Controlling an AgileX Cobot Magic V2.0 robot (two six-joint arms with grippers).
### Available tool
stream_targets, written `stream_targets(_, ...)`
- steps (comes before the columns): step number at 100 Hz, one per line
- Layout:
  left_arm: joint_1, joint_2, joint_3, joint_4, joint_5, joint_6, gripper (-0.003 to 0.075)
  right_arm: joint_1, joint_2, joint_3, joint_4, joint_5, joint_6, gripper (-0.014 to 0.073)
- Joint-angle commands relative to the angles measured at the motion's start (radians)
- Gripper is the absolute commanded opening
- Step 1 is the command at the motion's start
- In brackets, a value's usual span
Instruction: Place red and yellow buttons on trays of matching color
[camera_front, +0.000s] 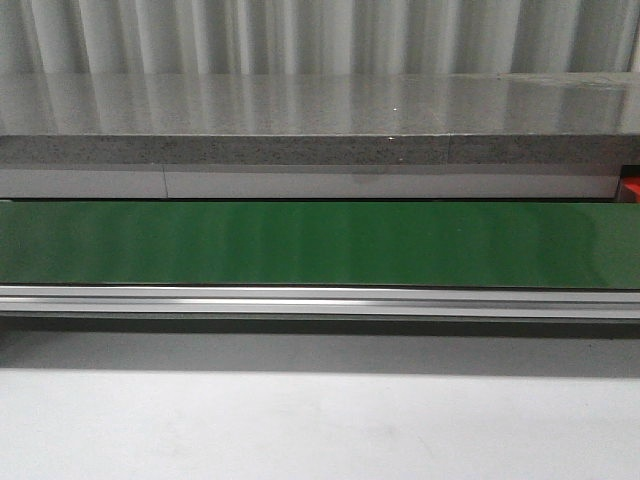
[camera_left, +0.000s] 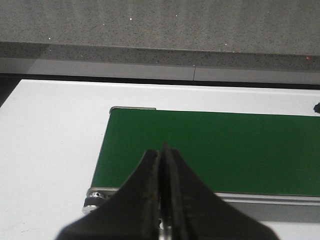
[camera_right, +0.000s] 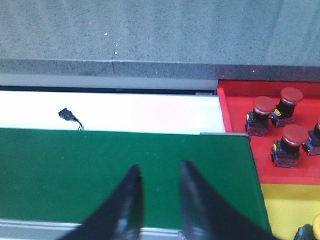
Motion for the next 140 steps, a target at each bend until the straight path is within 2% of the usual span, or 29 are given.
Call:
stream_targets(1, -0.009, 0.005, -0.025, -0.005, -0.082, -0.001, -0.0020, 0.004, -0.040, 0.006, -0.010, -0.088, -0.012, -0.0041)
stream_targets(3, -0.009, 0.005, -0.025, -0.005, -0.082, -0.001, -0.0020, 0.004, -0.046, 0.012, -0.010, -0.090, -0.012, -0.0072)
stream_targets(81, -0.009, 0.005, -0.025, -0.005, -0.082, -0.001, -0.0020, 0.004, -0.058, 0.025, -0.018, -0.119, -0.012, -0.0067)
stream_targets(107, -0.009, 0.005, -0.025, -0.005, -0.082, -0.001, -0.0020, 0.004, -0.203, 0.196, -0.018, -0.319, 0.011, -0.0067)
stream_targets(140, -0.009, 0.005, -0.025, -0.005, -0.082, -0.001, -0.0020, 0.002, -0.433, 0.423, 0.030, -0.387, 0.011, -0.0067)
